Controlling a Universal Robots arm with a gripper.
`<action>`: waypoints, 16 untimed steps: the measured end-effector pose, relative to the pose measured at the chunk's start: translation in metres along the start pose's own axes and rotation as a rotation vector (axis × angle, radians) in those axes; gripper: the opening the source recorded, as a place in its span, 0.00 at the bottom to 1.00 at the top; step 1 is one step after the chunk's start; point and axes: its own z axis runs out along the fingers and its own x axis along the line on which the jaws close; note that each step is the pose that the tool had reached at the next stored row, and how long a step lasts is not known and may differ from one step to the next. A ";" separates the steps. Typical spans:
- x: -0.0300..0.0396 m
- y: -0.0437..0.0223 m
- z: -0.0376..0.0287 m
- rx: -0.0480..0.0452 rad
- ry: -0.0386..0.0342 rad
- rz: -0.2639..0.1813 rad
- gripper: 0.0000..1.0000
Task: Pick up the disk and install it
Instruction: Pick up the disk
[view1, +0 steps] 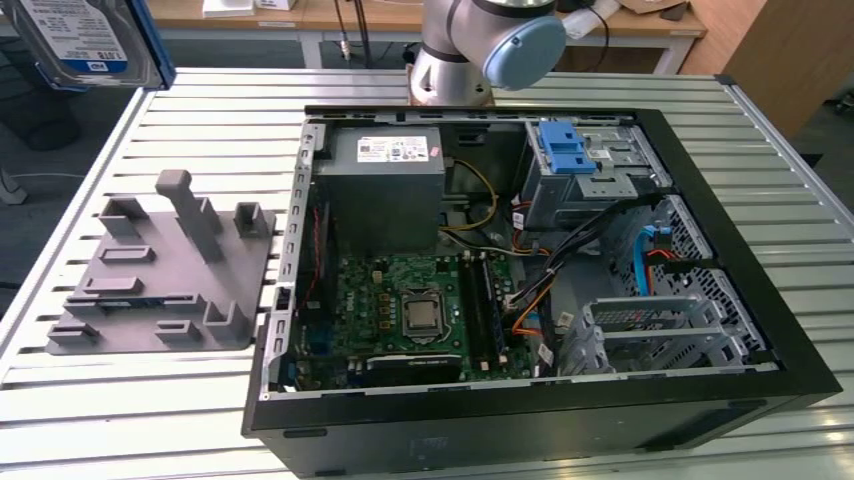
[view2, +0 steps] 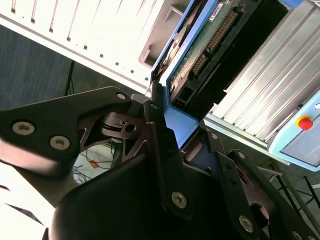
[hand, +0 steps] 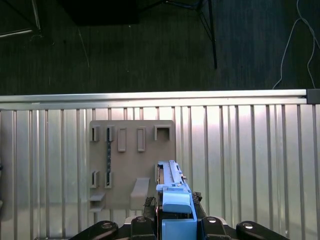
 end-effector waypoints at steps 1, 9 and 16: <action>0.0000 -0.0005 0.0000 0.0000 0.0000 0.000 0.36; -0.0002 -0.0058 -0.0001 -0.0001 0.0000 0.000 0.36; -0.0004 -0.0102 -0.0001 0.0000 0.0000 0.000 0.36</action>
